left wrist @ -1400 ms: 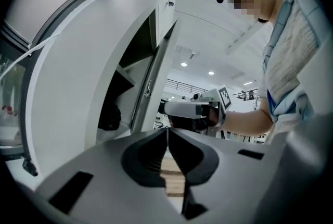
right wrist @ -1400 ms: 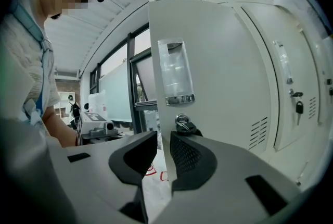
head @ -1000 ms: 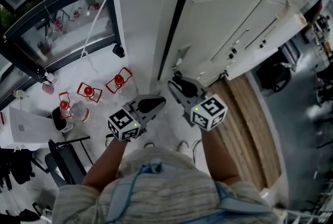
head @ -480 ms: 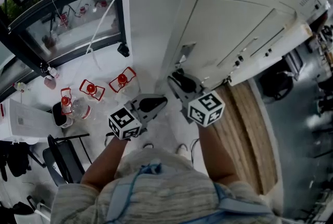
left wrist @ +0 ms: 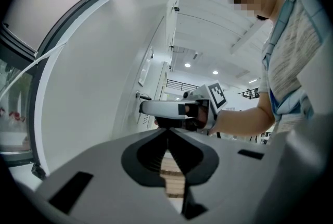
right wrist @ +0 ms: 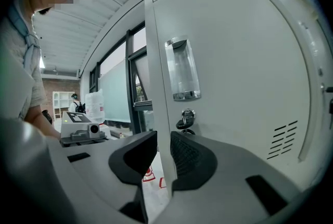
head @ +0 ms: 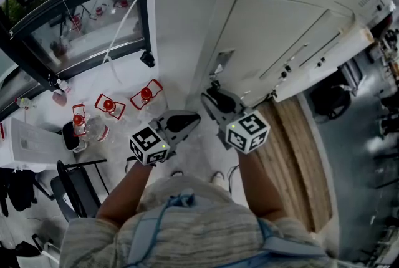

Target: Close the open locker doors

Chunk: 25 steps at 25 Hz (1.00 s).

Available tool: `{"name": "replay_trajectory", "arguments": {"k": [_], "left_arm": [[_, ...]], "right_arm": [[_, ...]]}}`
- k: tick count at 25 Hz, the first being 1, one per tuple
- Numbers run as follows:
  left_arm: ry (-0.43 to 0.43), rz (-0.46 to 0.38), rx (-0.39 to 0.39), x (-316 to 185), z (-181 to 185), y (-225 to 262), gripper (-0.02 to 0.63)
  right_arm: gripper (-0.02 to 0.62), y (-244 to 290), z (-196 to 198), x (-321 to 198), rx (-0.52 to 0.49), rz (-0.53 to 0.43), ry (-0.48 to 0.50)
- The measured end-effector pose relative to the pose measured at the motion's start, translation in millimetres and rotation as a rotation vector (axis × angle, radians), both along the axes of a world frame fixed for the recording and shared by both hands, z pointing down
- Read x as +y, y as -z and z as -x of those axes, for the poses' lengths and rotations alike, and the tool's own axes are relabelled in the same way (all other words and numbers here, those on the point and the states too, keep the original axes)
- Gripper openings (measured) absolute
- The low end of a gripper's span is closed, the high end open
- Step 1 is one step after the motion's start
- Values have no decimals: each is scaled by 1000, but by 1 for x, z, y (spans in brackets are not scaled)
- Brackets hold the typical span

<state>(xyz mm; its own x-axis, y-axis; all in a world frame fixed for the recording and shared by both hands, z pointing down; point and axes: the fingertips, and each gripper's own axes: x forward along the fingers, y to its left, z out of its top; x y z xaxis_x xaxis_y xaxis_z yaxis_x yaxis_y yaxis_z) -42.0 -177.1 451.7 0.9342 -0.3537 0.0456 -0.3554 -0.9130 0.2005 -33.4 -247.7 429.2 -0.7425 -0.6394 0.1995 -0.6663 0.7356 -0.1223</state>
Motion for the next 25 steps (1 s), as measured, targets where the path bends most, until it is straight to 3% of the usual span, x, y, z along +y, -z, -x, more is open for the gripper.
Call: {"name": "replay_trajectory", "arguments": {"k": [16, 25], "left_arm": [[-9, -8, 6, 25, -6, 7, 3], [-41, -31, 50, 54, -5, 26, 3]], "right_arm": [[80, 9, -19, 50, -49, -9, -28], [81, 33, -30, 104, -86, -80, -17]]}}
